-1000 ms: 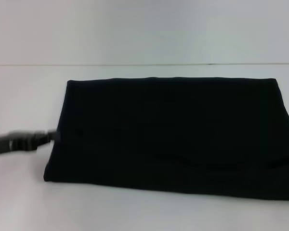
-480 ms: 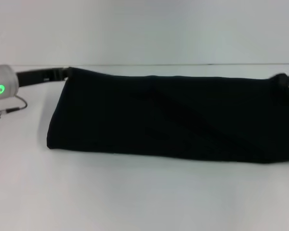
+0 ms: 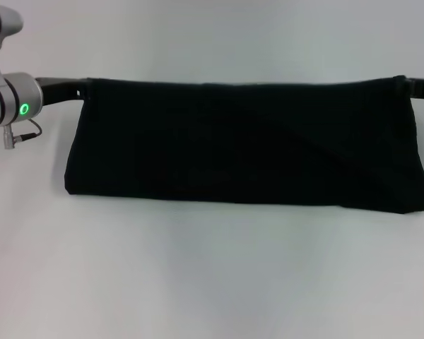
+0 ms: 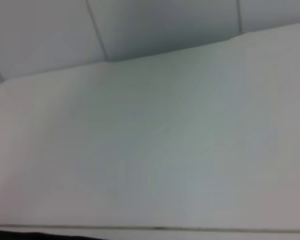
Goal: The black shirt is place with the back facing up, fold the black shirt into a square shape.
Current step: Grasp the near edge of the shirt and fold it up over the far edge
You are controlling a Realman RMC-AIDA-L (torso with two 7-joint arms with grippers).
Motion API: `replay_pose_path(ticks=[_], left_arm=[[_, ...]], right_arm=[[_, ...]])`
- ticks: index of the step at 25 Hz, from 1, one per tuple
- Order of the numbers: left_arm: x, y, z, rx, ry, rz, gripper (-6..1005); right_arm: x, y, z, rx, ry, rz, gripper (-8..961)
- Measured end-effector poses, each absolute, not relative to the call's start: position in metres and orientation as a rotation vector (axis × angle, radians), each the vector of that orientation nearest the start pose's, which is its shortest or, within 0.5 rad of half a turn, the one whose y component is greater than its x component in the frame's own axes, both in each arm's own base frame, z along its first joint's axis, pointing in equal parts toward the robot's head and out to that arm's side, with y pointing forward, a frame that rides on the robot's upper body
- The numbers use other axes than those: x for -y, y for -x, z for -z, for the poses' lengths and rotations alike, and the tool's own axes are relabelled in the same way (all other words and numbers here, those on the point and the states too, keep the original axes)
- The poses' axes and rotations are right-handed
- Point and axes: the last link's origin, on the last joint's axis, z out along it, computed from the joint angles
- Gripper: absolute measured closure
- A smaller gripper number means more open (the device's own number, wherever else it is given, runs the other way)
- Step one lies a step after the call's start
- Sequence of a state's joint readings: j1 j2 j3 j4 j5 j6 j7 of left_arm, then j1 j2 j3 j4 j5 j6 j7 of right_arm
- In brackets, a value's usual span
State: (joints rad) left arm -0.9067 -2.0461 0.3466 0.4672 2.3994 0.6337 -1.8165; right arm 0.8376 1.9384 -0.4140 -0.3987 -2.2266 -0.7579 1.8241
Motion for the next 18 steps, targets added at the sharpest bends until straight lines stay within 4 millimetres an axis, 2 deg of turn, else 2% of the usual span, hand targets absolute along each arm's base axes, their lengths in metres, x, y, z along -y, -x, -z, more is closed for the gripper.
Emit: replay_pose_path(ticks=[6, 14, 18], left_arm=[[-0.487, 0.261, -0.039, 0.998, 1.865, 0.343, 1000], [-0.494, 0.250, -0.043, 0.963, 1.861, 0.366, 994], [-0.495, 0.251, -0.043, 0.959, 1.840, 0.357, 974]], right_arm=[[-0.474, -0.293, -0.067, -1.121, 1.868, -0.415, 909], [-0.483, -0.286, -0.073, -1.082, 1.848, -0.404, 910], [-0.484, -0.285, -0.066, -1.062, 1.839, -0.374, 910]])
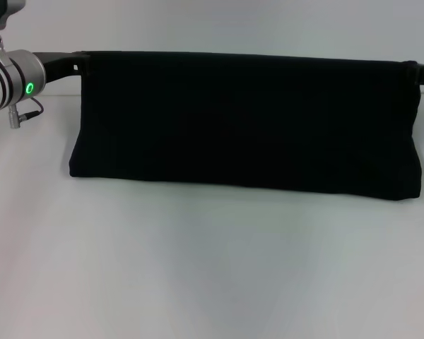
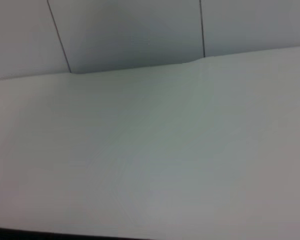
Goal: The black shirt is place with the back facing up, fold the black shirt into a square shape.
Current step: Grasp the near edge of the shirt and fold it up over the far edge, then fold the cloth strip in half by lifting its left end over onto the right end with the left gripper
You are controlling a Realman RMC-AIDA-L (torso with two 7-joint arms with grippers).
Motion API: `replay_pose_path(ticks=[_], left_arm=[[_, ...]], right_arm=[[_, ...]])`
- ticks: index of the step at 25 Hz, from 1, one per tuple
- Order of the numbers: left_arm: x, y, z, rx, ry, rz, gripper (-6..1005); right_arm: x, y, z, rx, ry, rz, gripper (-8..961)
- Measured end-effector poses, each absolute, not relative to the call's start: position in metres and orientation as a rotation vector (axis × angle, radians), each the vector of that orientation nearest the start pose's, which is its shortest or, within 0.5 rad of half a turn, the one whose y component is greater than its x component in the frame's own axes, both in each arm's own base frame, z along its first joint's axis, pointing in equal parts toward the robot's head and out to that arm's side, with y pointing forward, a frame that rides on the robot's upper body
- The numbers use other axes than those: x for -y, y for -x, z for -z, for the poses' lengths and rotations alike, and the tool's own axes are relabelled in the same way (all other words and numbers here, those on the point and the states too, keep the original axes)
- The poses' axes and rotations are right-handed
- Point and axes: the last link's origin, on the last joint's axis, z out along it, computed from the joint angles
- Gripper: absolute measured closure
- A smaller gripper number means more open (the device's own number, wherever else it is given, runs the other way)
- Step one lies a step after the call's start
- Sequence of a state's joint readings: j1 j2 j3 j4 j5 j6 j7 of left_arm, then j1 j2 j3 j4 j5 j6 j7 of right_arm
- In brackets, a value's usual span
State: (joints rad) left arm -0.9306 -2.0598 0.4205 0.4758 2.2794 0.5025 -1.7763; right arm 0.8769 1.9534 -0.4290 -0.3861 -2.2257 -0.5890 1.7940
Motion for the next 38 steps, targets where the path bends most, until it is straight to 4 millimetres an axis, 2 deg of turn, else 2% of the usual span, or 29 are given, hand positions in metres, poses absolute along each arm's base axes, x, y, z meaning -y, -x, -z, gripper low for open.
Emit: replay_pose_path(ticks=[7, 17, 20, 25, 28, 30, 31, 33, 36, 38], left_arm=[[-0.494, 0.251, -0.035, 0.950, 1.831, 0.333, 940], [-0.495, 0.233, -0.011, 0.837, 1.878, 0.254, 890], [-0.498, 0.234, -0.015, 0.858, 1.809, 0.268, 809], [-0.498, 0.238, -0.021, 0.901, 1.762, 0.315, 674], [-0.494, 0.243, -0.028, 0.970, 1.760, 0.405, 549], [-0.482, 0.247, -0.040, 1.062, 1.814, 0.551, 466], [-0.482, 0.247, -0.040, 1.062, 1.814, 0.551, 431], [-0.468, 0.245, -0.047, 1.115, 1.907, 0.665, 360], [-0.447, 0.242, -0.058, 1.172, 2.018, 0.799, 254], [-0.435, 0.244, -0.064, 1.242, 2.054, 0.854, 256]], right_arm=[[-0.487, -0.281, -0.051, -1.017, 1.844, -0.319, 910], [-0.485, -0.283, -0.044, -0.991, 1.826, -0.280, 891], [-0.485, -0.285, -0.044, -0.985, 1.812, -0.269, 719], [-0.486, -0.291, -0.055, -0.986, 1.775, -0.267, 608], [-0.485, -0.292, -0.065, -1.017, 1.786, -0.314, 541], [-0.482, -0.293, -0.075, -1.058, 1.813, -0.374, 496], [-0.478, -0.293, -0.079, -1.084, 1.839, -0.411, 474], [-0.464, -0.296, -0.095, -1.141, 1.898, -0.496, 386], [-0.454, -0.295, -0.103, -1.175, 1.956, -0.547, 255], [-0.444, -0.293, -0.107, -1.205, 2.014, -0.589, 251]])
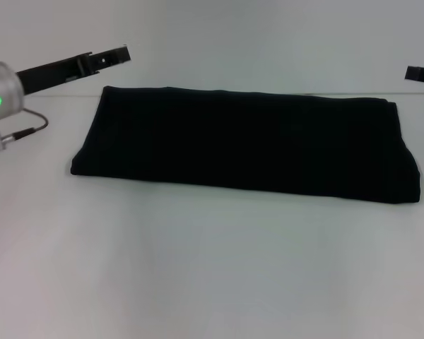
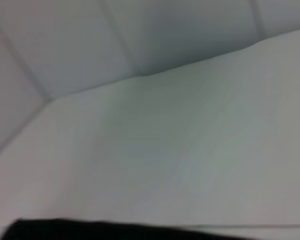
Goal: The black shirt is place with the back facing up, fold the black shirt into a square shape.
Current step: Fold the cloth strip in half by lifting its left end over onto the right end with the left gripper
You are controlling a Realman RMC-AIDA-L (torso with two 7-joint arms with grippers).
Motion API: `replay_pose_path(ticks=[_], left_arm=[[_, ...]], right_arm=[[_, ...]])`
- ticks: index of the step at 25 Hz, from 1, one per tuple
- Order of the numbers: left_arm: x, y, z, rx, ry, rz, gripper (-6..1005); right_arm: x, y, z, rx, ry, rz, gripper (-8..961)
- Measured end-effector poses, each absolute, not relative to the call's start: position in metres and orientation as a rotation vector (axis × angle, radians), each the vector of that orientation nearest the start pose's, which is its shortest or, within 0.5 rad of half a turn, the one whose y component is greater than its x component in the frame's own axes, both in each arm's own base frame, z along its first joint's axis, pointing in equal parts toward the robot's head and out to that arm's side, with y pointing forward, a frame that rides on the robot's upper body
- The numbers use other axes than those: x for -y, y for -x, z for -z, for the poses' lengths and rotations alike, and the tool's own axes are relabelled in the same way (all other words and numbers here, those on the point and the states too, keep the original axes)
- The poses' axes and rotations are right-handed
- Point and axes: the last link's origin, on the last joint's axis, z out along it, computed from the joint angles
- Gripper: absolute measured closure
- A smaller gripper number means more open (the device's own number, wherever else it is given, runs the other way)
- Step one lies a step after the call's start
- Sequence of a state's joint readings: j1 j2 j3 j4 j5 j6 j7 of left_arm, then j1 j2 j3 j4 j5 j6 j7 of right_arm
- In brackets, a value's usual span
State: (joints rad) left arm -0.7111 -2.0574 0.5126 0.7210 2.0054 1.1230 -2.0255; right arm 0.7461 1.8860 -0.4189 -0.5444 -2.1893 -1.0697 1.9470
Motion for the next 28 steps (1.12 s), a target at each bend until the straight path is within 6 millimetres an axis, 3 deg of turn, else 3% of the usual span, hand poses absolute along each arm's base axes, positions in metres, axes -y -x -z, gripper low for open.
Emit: replay_pose_path(ticks=[7, 14, 17, 23, 28], left_arm=[[-0.406, 0.259, -0.066, 1.422, 2.102, 0.892, 245], [-0.393, 0.281, -0.057, 1.569, 2.040, 0.813, 209], [-0.390, 0.288, -0.055, 1.592, 2.008, 0.796, 115], [-0.390, 0.306, -0.056, 1.590, 1.941, 0.674, 113], [-0.398, 0.323, -0.058, 1.531, 1.879, 0.495, 116]], right_arm=[[-0.417, -0.285, -0.105, -1.289, 2.169, -0.708, 239], [-0.413, -0.282, -0.095, -1.296, 2.206, -0.705, 226], [-0.413, -0.285, -0.095, -1.327, 2.201, -0.669, 205], [-0.412, -0.296, -0.096, -1.426, 2.171, -0.517, 149], [-0.410, -0.303, -0.097, -1.496, 2.135, -0.466, 164]])
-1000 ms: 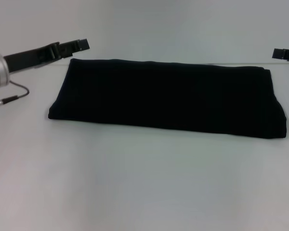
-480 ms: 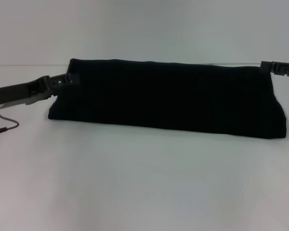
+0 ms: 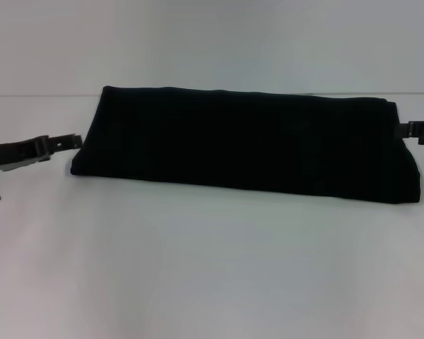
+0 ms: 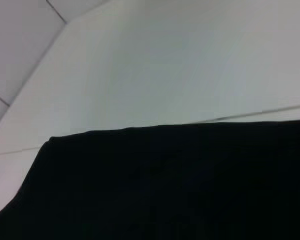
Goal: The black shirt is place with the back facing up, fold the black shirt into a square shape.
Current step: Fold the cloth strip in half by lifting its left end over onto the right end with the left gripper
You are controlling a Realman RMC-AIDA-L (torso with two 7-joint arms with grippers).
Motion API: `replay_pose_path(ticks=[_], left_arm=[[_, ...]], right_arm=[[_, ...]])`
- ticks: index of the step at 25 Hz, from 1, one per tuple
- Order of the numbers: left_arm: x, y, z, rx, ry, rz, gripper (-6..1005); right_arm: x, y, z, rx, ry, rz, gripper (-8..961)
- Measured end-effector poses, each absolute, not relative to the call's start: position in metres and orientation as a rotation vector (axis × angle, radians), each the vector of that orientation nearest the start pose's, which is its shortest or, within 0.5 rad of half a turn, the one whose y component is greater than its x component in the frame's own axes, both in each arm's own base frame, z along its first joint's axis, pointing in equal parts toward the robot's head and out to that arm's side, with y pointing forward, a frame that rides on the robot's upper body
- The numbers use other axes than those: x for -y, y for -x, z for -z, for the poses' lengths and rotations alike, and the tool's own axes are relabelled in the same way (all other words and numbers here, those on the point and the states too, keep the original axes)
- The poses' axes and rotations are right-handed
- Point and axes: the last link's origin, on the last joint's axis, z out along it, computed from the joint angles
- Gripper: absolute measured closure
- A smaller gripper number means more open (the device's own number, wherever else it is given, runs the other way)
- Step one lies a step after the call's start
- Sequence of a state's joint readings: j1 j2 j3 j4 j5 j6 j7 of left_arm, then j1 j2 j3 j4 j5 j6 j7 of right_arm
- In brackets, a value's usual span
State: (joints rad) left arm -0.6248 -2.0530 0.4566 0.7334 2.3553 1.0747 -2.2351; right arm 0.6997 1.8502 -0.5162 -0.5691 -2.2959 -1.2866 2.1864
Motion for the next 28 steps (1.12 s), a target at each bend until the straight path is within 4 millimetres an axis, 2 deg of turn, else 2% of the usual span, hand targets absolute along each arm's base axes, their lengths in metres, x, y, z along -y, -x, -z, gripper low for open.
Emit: replay_pose_path(ticks=[5, 10, 20, 28], left_arm=[[-0.404, 0.328, -0.055, 1.493, 1.870, 0.403, 116], [-0.410, 0.323, -0.043, 1.474, 1.909, 0.347, 116], [-0.414, 0.318, -0.024, 1.456, 1.939, 0.295, 117], [-0.417, 0.312, -0.017, 1.437, 1.964, 0.276, 117]], right_arm=[[-0.410, -0.306, -0.100, -1.505, 2.113, -0.483, 163], [-0.412, -0.305, -0.099, -1.498, 2.101, -0.485, 163], [-0.416, -0.303, -0.099, -1.481, 2.098, -0.487, 164], [-0.416, -0.303, -0.098, -1.478, 2.094, -0.486, 164]])
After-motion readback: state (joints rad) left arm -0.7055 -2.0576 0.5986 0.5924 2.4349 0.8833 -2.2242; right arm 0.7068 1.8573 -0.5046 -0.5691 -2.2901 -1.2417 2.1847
